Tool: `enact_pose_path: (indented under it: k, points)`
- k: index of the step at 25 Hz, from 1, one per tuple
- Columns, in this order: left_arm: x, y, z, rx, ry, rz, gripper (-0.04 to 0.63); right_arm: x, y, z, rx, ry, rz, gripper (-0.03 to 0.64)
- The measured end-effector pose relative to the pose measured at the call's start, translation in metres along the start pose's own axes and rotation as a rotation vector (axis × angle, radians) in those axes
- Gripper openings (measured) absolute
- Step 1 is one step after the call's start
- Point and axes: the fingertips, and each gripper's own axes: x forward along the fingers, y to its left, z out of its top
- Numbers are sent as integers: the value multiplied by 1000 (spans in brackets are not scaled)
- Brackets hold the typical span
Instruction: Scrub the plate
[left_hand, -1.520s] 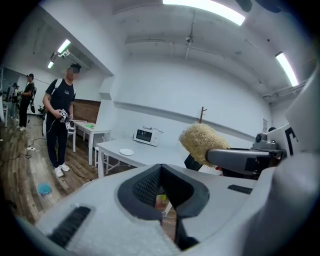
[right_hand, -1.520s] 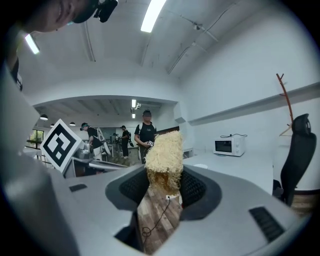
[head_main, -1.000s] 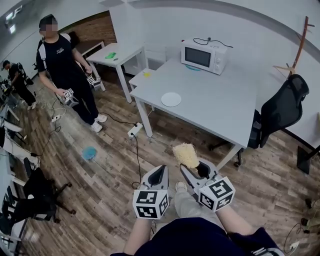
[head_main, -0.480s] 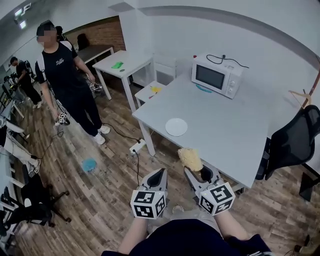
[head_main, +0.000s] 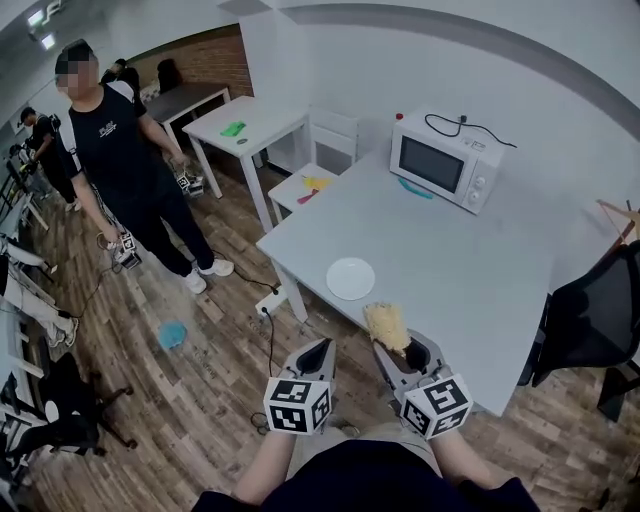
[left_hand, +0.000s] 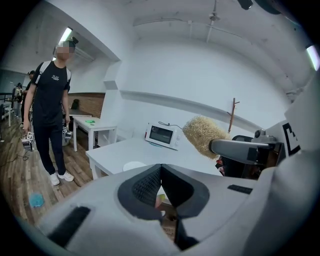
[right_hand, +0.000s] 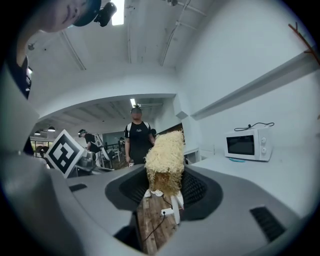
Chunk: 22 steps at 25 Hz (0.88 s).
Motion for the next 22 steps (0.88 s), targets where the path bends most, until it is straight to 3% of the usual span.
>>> enact_pose_path:
  k: [7,12,18,22]
  points:
    - [39,19,-6,-12,40,-3,15,24,-27,-19,42,50,-17,175]
    - [73,52,17,-2,41,9,15,52,-48,-13,9,61,-39,175]
    - [124,85,20,46,104,-42,15,93,-81,-28,45,114,-94,175]
    - [161,105,8,37,172,-94,15,121,-99,-32,35,152,-122,175]
